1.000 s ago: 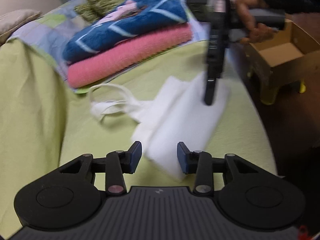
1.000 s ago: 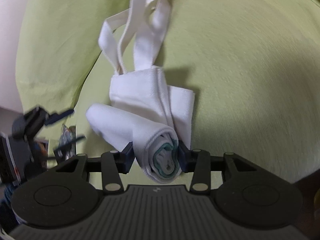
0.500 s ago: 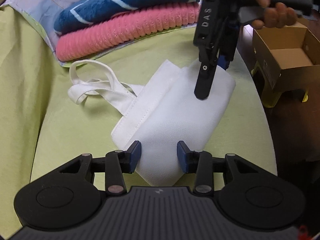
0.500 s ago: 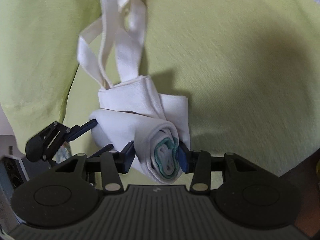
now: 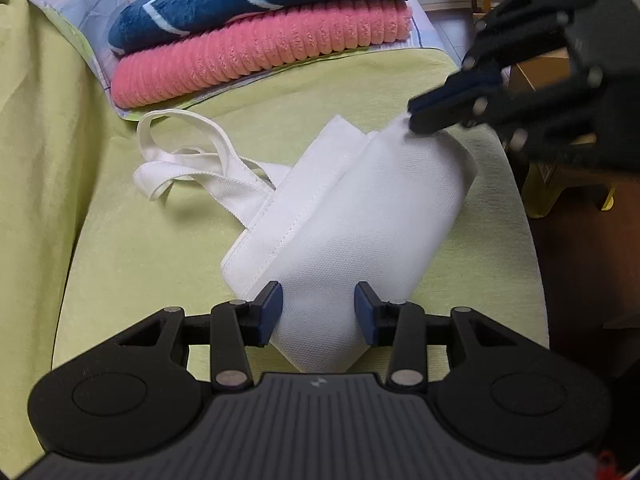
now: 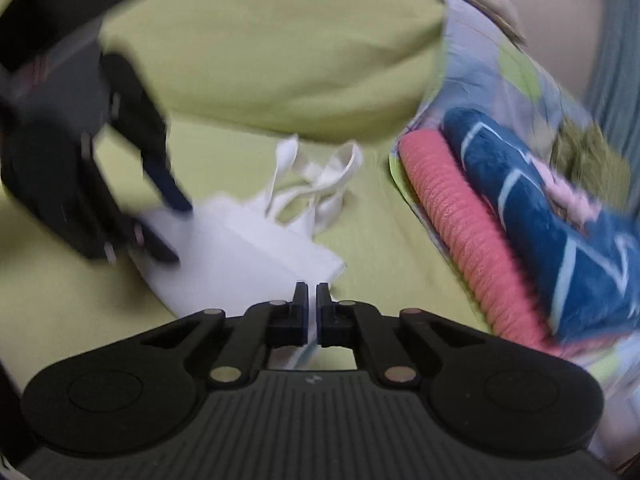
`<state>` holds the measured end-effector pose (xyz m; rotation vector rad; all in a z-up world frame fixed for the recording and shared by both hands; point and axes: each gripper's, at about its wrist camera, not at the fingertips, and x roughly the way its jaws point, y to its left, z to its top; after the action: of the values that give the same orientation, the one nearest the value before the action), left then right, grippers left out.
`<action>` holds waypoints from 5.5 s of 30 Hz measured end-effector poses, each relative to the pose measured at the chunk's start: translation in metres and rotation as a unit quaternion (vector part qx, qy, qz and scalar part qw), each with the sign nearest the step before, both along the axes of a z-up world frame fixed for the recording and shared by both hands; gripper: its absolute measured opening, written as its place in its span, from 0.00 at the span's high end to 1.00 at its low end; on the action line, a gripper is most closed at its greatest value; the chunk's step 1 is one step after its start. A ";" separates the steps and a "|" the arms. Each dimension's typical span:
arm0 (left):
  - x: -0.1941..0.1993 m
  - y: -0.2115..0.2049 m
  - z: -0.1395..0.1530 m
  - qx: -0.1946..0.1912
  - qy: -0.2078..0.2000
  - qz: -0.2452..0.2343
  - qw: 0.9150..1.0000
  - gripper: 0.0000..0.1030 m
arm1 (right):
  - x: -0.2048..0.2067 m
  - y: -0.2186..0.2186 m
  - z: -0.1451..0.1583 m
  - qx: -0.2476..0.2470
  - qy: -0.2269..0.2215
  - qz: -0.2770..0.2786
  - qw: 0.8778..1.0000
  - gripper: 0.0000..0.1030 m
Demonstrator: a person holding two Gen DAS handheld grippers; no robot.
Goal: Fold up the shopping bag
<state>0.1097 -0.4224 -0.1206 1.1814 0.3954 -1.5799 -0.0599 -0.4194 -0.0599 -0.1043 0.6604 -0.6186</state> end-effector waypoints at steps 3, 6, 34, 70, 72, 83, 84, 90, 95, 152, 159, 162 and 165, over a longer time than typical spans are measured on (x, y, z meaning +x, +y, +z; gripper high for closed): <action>-0.001 -0.002 -0.001 -0.001 0.000 0.001 1.000 0.55 | 0.015 -0.012 -0.013 0.009 0.031 0.001 0.999 0.97; 0.001 -0.008 -0.001 0.002 0.007 0.009 1.000 0.54 | 0.035 -0.022 -0.025 0.013 0.037 0.007 0.999 0.95; 0.000 -0.004 0.000 -0.016 0.020 0.039 0.999 0.53 | 0.031 -0.030 -0.028 0.065 0.005 0.002 0.998 0.93; -0.062 0.058 -0.072 -0.061 -0.332 -0.214 0.917 0.55 | 0.020 -0.045 -0.021 0.100 -0.009 0.021 0.995 0.92; -0.061 0.051 -0.075 -0.060 -0.323 -0.216 0.919 0.56 | 0.022 -0.043 -0.021 0.090 -0.005 0.026 0.996 0.92; -0.048 0.032 -0.057 -0.030 -0.249 -0.201 0.947 0.55 | 0.012 -0.015 -0.019 -0.026 -0.002 0.101 0.995 0.51; -0.048 0.032 -0.056 -0.031 -0.246 -0.199 0.948 0.55 | 0.007 -0.011 -0.017 -0.032 -0.008 0.115 0.993 0.50; -0.045 0.031 -0.052 -0.027 -0.230 -0.197 0.952 0.55 | 0.000 0.007 -0.031 -0.099 0.045 0.194 0.975 0.35; -0.041 0.030 -0.047 -0.024 -0.210 -0.194 0.958 0.55 | 0.015 0.021 -0.067 -0.219 0.121 0.226 0.942 0.41; -0.031 0.057 -0.021 -0.012 -0.072 -0.090 0.993 0.47 | 0.045 -0.038 -0.048 -0.062 0.106 0.290 0.949 0.49; -0.034 0.080 -0.012 -0.015 -0.022 -0.056 0.998 0.47 | 0.046 -0.046 -0.038 0.028 0.096 0.300 0.949 0.48; -0.032 0.075 -0.008 -0.005 -0.015 -0.054 0.998 0.47 | 0.050 -0.057 -0.034 0.062 0.094 0.300 0.947 0.48; -0.024 0.067 -0.003 0.008 0.005 -0.053 0.999 0.47 | 0.054 -0.073 -0.029 0.109 0.088 0.299 0.944 0.48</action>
<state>0.0855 -0.3553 -0.1233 1.2253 0.3575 -1.6761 -0.0058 -0.4926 -0.0891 -0.1463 0.8194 0.0532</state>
